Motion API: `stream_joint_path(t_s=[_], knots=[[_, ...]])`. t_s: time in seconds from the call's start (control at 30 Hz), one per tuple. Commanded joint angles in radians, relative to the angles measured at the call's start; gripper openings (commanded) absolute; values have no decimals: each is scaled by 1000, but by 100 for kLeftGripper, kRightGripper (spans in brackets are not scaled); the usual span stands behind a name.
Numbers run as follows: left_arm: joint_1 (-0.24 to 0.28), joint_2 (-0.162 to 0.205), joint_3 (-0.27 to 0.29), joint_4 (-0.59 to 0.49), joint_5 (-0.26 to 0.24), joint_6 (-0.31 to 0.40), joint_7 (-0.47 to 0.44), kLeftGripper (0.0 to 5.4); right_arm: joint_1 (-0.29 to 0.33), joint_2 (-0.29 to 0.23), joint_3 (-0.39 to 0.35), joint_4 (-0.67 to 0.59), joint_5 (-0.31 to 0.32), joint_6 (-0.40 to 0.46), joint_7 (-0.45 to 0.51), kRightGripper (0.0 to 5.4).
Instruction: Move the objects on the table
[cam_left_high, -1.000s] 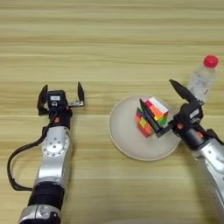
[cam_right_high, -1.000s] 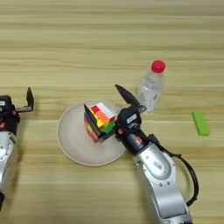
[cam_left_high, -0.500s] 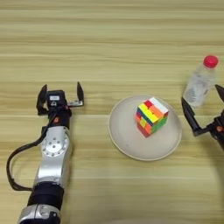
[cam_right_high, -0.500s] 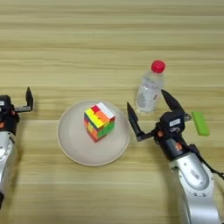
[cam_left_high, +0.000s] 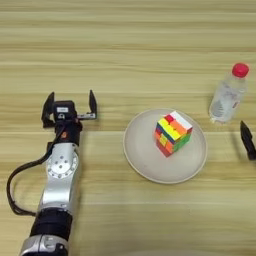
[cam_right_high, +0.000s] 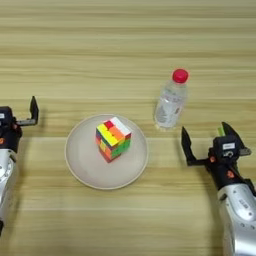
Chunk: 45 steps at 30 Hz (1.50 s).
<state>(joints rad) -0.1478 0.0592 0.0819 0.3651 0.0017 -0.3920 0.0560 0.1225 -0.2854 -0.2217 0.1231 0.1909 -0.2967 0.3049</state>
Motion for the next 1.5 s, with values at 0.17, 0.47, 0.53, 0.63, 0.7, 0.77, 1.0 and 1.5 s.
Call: stream_joint_path(t_s=[0.17, 0.47, 0.53, 0.63, 0.7, 0.77, 1.0, 1.5], knots=[[10, 7, -15, -20, 8, -13, -29, 540, -75, 14, -1, 71, -19, -9, -33, 539], [43, 3, -37, -107, -75, -1, -142, 540, -105, 33, 11, 95, -17, -15, -40, 539], [70, 4, -55, -186, -102, 11, -183, 540, -107, 34, 12, 104, -19, -18, -39, 539], [110, 0, -94, -296, -119, 45, -225, 540, -111, 30, 5, 121, -19, -20, -44, 539], [134, -3, -127, -361, -126, 75, -251, 540, -112, 29, 1, 128, -26, -19, -59, 539], [156, -3, -172, -424, -128, 101, -281, 540, -108, 29, 0, 122, -27, -17, -64, 539], [194, 10, -265, -485, -107, 140, -348, 540, -97, 38, 10, 107, -29, -10, -71, 539], [158, -36, -388, -334, -115, 139, -457, 540, -96, 48, 15, 111, -31, -13, -78, 539]])
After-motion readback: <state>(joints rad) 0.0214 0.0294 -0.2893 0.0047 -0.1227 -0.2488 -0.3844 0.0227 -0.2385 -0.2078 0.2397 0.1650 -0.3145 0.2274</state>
